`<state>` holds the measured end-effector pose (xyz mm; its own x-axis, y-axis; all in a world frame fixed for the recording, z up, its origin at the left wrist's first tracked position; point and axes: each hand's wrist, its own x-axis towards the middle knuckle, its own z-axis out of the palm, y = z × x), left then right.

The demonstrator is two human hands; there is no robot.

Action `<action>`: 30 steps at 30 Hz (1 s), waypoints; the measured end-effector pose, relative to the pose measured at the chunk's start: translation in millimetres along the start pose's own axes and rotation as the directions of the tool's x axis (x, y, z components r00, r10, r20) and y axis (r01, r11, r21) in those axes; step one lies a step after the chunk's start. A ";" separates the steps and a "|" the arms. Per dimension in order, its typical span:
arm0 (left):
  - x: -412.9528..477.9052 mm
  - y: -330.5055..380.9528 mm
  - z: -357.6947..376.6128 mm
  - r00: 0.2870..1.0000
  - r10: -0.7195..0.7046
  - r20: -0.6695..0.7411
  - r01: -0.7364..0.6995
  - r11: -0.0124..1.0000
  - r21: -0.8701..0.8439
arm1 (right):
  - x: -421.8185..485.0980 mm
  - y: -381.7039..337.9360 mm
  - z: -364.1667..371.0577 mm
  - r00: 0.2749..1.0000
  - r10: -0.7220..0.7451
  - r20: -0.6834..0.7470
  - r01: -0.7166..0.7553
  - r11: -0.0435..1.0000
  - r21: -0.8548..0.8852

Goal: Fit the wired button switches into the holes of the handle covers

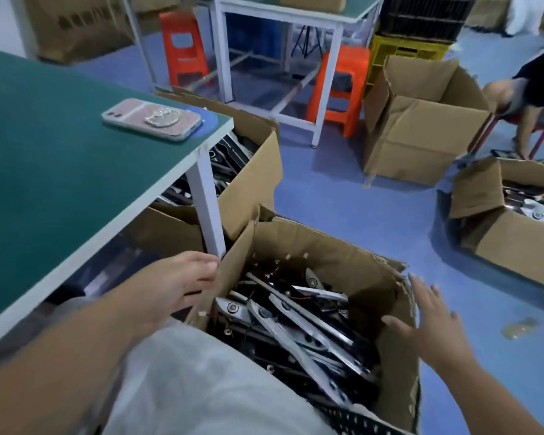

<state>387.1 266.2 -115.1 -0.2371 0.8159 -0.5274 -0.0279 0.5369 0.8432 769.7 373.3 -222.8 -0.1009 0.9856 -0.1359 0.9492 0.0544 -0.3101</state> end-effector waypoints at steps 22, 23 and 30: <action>-289.8 -113.3 -335.0 0.110 -0.007 -0.994 -0.419 0.906 -0.053 | -69.4 -654.5 26.7 0.178 -0.967 -0.180 0.980 0.157 0.123; -290.9 -119.6 -339.1 0.089 -0.042 -0.995 -0.370 0.926 -0.072 | -73.4 -674.2 37.4 0.224 -0.960 -0.170 0.972 0.209 0.103; -266.6 -109.6 -329.8 0.270 0.118 -0.956 0.174 0.970 0.168 | -74.0 -740.7 63.9 0.409 -0.912 -0.030 0.912 0.409 0.022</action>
<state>133.0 -81.0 -32.5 -0.9953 0.0779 0.0568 0.0952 0.6987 0.7090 55.1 249.9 -43.3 -0.8980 0.3585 0.2551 0.2894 0.9180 -0.2713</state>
